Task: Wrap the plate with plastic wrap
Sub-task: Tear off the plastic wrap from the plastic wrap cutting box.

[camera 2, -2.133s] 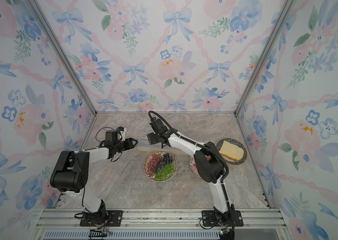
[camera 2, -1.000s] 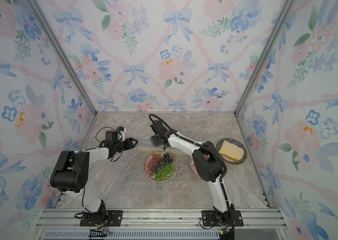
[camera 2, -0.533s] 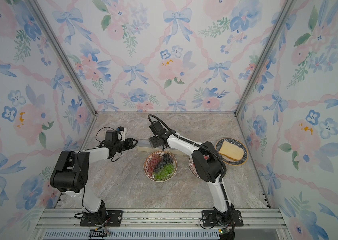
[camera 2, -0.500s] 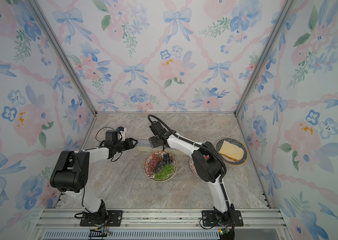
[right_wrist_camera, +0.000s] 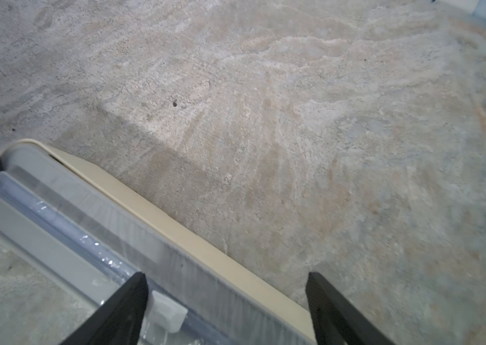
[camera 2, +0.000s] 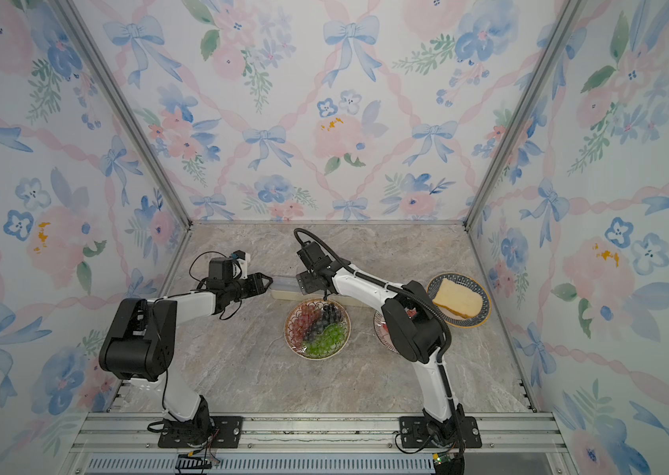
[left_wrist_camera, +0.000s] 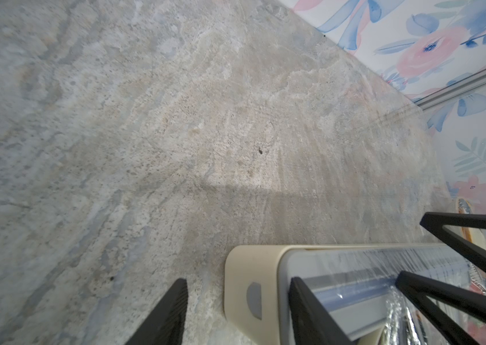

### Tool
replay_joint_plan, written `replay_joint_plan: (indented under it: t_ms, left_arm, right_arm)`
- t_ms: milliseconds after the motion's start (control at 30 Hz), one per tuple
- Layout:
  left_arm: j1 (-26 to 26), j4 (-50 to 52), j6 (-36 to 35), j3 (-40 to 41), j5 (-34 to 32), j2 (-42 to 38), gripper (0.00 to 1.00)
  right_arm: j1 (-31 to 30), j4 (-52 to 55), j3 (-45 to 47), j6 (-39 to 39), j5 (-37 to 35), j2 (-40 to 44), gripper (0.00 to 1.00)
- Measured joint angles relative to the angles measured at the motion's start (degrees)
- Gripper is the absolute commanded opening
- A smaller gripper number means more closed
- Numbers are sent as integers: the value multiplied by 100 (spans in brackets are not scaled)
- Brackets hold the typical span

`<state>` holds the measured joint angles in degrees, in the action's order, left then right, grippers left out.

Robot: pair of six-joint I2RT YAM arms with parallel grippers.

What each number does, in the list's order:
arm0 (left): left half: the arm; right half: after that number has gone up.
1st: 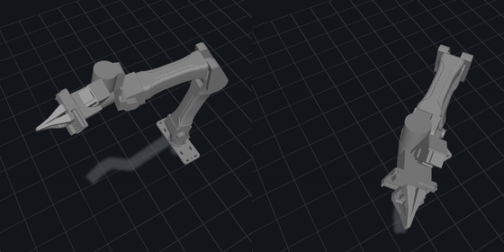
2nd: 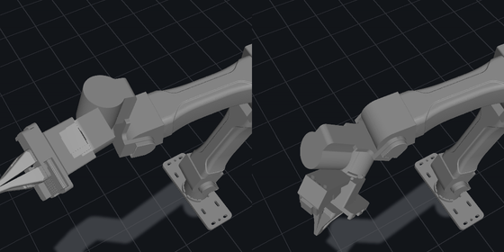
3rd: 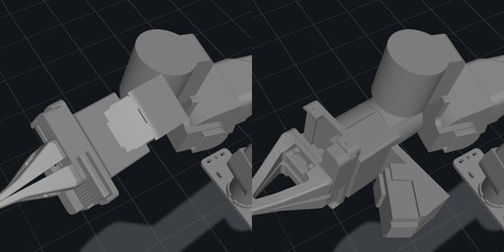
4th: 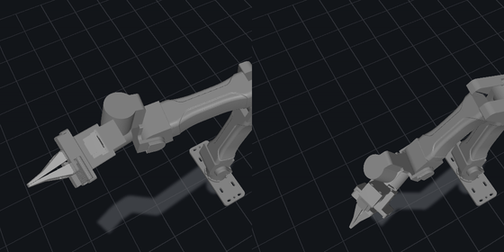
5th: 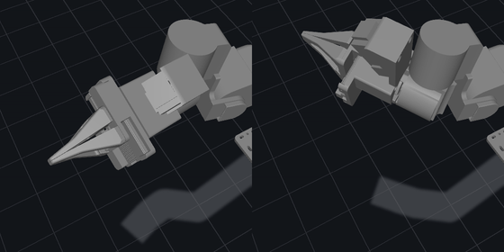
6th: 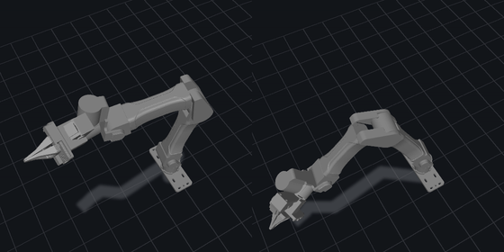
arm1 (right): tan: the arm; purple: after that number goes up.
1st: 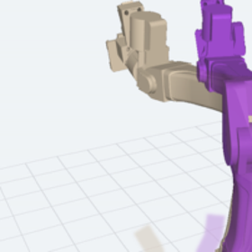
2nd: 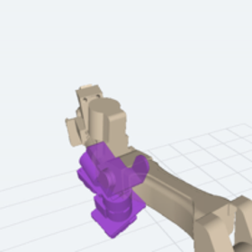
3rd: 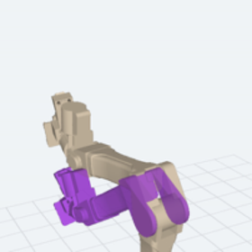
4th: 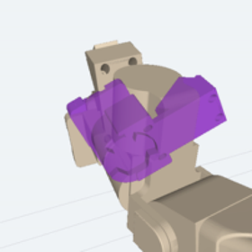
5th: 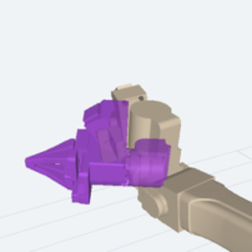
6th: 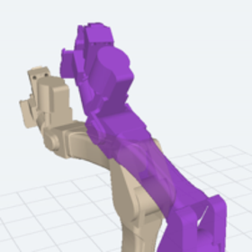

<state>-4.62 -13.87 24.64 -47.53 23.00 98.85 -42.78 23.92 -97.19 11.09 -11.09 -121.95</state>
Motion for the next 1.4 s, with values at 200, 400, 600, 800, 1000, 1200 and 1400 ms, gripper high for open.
replay_joint_plan:
  t_ms: [200,400,600,800,1000,1200,1400]
  left_arm:
    - [0,0,0,0,-2,0,56]
    - [0,4,0,-4,-4,0,56]
    - [0,15,-2,-9,-15,0,56]
    - [0,24,-2,-22,-26,0,56]
    - [-11,26,-2,-26,-57,0,56]
    - [-11,26,-2,-26,-68,0,56]
    - [-11,26,-4,-26,-72,0,57]
  right_arm:
    - [37,-96,236,-2,-79,138,85]
    - [146,-76,640,-28,-291,452,84]
    - [286,-57,1067,-90,-470,785,85]
    - [468,-35,1460,-136,-590,1097,85]
    - [758,55,1893,-179,-704,1471,85]
    - [1152,94,2271,-223,-938,1755,85]
    - [1460,208,2549,-234,-1165,1996,85]
